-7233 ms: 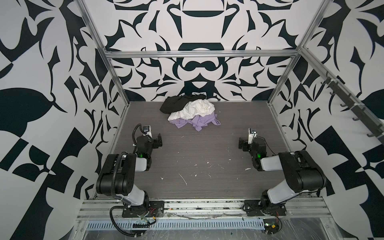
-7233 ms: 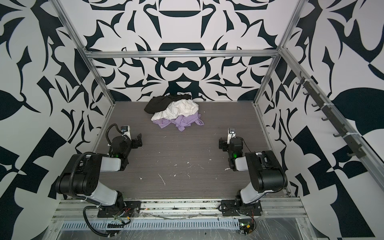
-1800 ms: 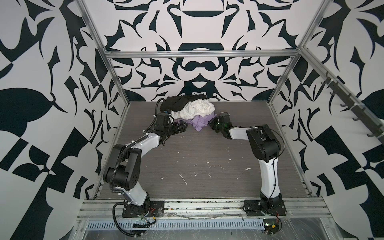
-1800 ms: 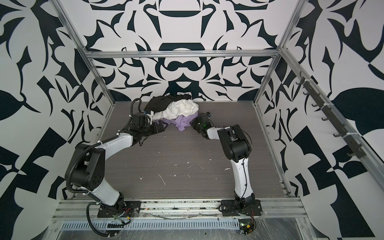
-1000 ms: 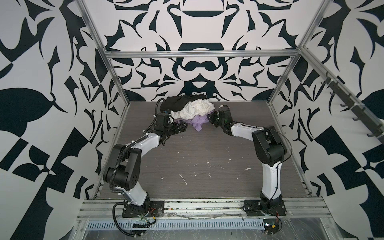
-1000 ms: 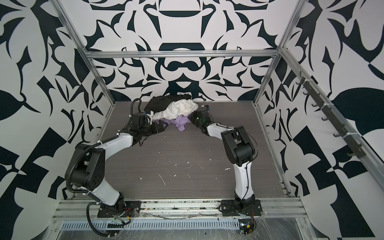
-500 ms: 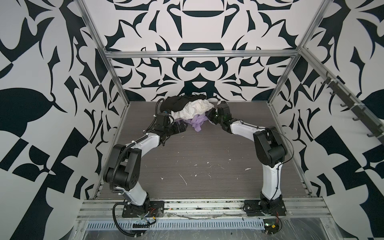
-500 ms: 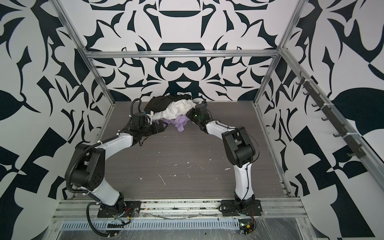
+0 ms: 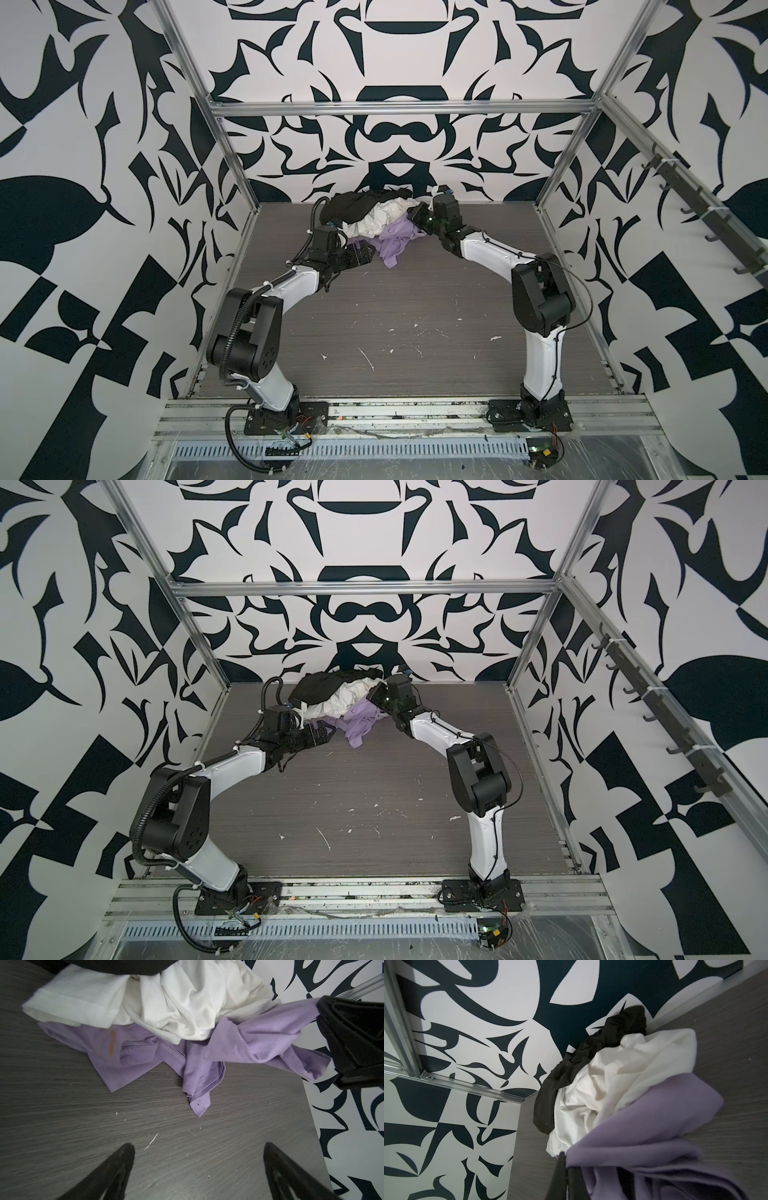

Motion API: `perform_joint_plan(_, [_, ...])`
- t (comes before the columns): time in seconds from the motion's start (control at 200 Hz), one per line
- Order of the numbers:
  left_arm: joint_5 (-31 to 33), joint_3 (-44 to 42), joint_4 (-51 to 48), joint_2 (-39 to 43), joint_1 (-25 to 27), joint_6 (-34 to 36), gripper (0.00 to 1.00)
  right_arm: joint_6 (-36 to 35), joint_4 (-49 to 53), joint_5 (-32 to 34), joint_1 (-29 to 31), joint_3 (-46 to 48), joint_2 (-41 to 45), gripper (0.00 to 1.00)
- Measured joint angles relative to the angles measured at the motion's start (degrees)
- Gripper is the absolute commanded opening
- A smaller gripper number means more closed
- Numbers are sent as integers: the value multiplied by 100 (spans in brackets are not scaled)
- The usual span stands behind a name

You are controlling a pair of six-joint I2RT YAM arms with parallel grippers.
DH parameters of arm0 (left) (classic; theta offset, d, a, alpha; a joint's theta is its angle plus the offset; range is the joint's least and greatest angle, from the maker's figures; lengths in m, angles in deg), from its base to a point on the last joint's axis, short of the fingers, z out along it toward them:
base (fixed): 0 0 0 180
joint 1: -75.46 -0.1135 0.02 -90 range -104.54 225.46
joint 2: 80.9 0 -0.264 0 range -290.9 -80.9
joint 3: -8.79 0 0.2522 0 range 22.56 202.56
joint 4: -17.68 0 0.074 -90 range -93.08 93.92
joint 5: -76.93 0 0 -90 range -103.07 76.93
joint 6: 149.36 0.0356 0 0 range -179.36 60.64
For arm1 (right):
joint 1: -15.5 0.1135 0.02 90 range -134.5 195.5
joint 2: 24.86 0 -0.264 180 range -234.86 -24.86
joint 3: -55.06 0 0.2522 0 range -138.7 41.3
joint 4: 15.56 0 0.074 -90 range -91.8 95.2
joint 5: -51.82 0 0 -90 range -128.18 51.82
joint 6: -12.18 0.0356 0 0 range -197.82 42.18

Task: Pick out a specific cloth from the pile
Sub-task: 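Lift the lavender cloth with the right gripper, pulling it off the pile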

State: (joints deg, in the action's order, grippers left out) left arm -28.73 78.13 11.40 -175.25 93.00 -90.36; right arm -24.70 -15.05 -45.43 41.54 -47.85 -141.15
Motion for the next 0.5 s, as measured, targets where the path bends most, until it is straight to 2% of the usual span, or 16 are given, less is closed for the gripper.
perform_joint_plan(0.305, [31,-4,0,66,0,157,99,-334,46,-28,109,-264,0,0])
perform_joint_plan(0.5, [76,-31,48,280,0,520,99,-407,52,-164,122,-264,0,0])
